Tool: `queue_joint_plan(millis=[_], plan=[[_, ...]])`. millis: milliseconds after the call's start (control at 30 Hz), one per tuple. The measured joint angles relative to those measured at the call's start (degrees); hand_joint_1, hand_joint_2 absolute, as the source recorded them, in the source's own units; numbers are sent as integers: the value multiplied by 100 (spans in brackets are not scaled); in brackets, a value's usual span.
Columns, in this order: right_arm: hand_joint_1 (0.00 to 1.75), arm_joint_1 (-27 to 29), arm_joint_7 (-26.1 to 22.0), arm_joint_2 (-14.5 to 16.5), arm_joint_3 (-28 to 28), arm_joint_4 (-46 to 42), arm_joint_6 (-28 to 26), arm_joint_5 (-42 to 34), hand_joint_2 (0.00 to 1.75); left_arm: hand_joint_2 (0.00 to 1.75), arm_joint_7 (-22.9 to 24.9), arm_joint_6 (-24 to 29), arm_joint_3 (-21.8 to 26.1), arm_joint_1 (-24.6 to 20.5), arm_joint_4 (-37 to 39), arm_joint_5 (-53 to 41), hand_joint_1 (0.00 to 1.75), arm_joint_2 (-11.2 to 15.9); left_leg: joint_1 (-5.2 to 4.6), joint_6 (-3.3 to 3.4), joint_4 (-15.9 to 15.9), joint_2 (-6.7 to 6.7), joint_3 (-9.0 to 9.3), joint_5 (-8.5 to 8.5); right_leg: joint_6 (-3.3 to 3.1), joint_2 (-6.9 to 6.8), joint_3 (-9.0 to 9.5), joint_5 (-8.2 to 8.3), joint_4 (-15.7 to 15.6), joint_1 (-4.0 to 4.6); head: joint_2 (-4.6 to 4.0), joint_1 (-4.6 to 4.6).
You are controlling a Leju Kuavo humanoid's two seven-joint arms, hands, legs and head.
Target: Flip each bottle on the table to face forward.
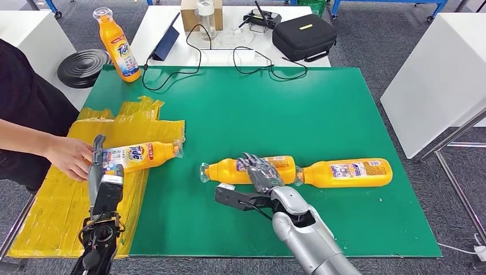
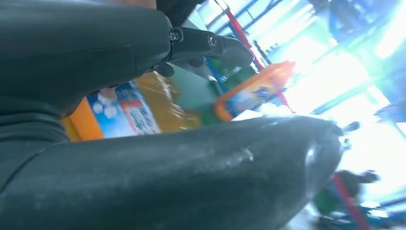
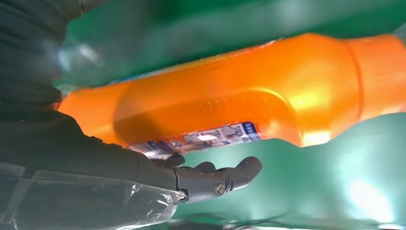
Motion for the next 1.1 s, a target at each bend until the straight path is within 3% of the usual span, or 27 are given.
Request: queue_joint_plan(millis=[367, 1100], plan=[[0, 42, 5, -489, -82, -216, 149, 239, 175, 0, -317, -195, -282, 678, -1443, 609, 0, 6, 2, 0, 0, 2, 0, 1, 1, 1, 0, 3, 0, 2, 0, -1], [0, 21, -115, -798, -139, -410, 55, 104, 175, 0, -342, -194, -391, 867, -1701, 840, 0, 66, 1, 0, 0, 2, -1, 1, 1, 1, 1, 3, 0, 2, 0, -1]])
